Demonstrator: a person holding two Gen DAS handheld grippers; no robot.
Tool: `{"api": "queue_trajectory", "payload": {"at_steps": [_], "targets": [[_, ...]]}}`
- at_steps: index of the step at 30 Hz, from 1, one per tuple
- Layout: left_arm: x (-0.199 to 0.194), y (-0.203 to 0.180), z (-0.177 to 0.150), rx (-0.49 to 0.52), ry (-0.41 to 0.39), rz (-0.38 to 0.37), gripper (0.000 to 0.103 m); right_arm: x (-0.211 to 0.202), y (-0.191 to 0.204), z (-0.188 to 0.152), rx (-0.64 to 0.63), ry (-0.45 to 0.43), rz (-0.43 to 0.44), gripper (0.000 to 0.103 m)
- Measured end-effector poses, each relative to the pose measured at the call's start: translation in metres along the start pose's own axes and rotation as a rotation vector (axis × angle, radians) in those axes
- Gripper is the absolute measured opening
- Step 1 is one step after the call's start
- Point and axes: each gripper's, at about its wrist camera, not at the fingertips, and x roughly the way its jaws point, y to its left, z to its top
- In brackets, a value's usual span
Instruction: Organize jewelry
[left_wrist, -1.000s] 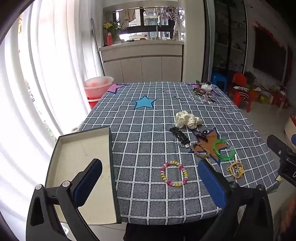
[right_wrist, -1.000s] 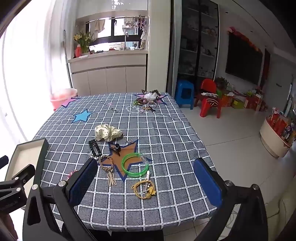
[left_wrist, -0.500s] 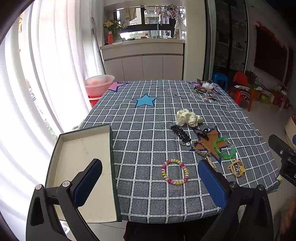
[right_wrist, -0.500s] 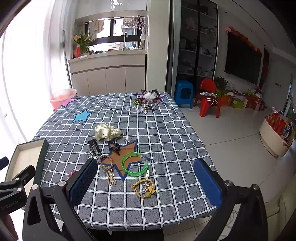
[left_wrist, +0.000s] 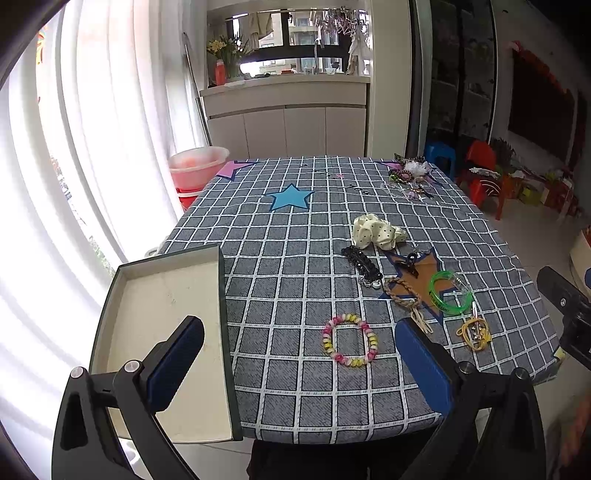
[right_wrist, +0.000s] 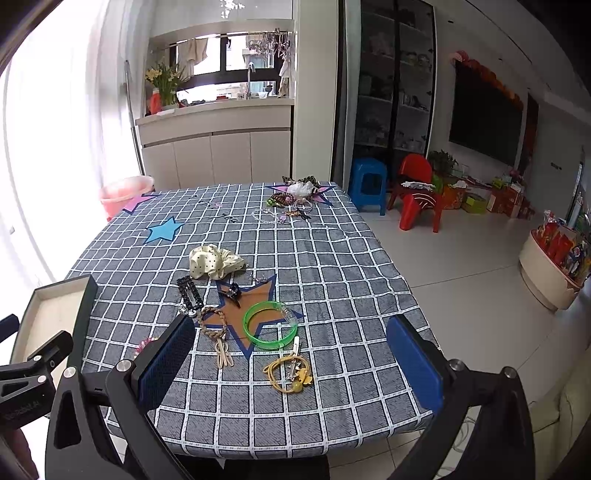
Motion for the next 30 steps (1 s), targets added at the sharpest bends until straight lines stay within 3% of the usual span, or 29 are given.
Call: {"api": "queue_trajectory", "payload": {"at_steps": [30], "targets": [[0.0044,-0.0012,-0.0018,0.002,0.010,0.001,0.103,0.0037,0.0028,0.0005,0.001,-0.001,0.006,0.103]]}}
